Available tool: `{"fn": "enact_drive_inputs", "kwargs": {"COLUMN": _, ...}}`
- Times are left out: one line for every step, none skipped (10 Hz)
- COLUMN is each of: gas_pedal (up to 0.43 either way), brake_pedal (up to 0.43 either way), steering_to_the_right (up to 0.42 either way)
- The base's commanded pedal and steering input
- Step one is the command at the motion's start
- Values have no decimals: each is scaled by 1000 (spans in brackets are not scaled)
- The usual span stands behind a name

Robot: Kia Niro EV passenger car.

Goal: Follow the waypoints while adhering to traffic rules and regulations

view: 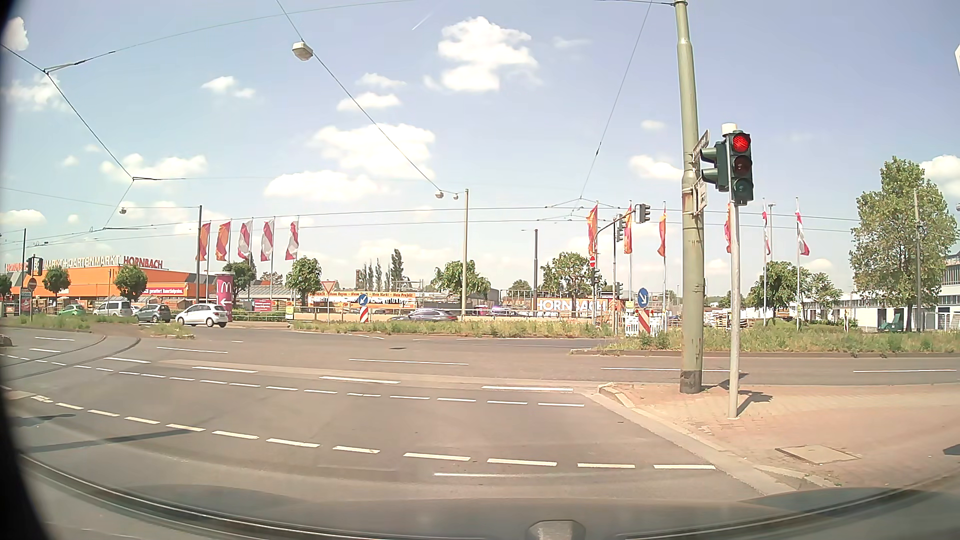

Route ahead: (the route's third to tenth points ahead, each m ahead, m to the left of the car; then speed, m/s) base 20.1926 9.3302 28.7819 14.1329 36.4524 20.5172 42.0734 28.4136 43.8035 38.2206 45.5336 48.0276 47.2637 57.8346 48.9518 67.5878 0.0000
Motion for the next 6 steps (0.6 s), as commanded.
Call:
{"fn": "enact_drive_inputs", "kwargs": {"gas_pedal": 0, "brake_pedal": 348, "steering_to_the_right": -48}}
{"fn": "enact_drive_inputs", "kwargs": {"gas_pedal": 0, "brake_pedal": 348, "steering_to_the_right": -48}}
{"fn": "enact_drive_inputs", "kwargs": {"gas_pedal": 0, "brake_pedal": 348, "steering_to_the_right": -48}}
{"fn": "enact_drive_inputs", "kwargs": {"gas_pedal": 0, "brake_pedal": 348, "steering_to_the_right": -49}}
{"fn": "enact_drive_inputs", "kwargs": {"gas_pedal": 0, "brake_pedal": 348, "steering_to_the_right": -49}}
{"fn": "enact_drive_inputs", "kwargs": {"gas_pedal": 0, "brake_pedal": 348, "steering_to_the_right": -48}}
